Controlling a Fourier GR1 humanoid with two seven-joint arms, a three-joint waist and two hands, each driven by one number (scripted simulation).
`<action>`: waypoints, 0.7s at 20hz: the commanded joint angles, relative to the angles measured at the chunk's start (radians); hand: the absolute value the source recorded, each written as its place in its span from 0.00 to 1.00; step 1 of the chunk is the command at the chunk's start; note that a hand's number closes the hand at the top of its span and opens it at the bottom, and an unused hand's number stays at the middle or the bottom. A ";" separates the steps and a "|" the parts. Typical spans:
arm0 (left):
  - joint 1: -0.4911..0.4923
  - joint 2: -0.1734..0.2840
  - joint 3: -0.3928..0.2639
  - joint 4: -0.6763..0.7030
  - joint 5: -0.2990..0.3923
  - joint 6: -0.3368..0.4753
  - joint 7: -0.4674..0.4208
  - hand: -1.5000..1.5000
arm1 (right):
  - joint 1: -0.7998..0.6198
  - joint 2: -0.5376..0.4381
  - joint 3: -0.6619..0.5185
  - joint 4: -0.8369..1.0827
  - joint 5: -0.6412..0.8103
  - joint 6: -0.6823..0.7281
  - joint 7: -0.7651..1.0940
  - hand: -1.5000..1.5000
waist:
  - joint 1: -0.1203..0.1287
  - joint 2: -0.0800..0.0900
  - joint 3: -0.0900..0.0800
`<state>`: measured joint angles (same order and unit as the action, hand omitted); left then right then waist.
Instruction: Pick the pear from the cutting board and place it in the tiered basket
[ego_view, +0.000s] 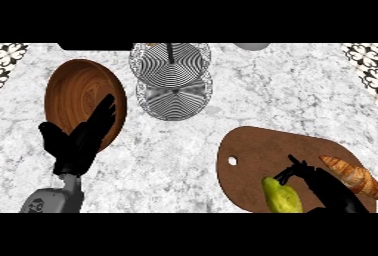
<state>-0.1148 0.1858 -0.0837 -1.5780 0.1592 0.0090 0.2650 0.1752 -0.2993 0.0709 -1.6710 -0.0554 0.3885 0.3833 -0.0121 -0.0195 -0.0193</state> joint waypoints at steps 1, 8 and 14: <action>-0.014 -0.043 -0.043 0.018 -0.020 0.000 0.001 0.50 | -0.048 0.039 -0.036 0.057 -0.069 0.004 0.032 1.00 | 0.011 0.020 0.019; -0.030 -0.016 -0.011 0.045 -0.011 -0.009 -0.007 0.50 | -0.027 -0.054 0.114 -0.152 0.617 -0.361 0.296 1.00 | -0.001 0.005 -0.002; -0.021 -0.013 -0.003 0.066 0.004 -0.025 -0.006 0.50 | -0.065 0.132 0.318 -0.348 0.949 -0.507 0.603 1.00 | -0.009 0.000 0.008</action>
<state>-0.1370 0.1606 -0.0989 -1.5228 0.1559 -0.0071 0.2535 0.1220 -0.2427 0.2895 -1.9081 0.6931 -0.0335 0.8192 -0.0114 -0.0151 -0.0151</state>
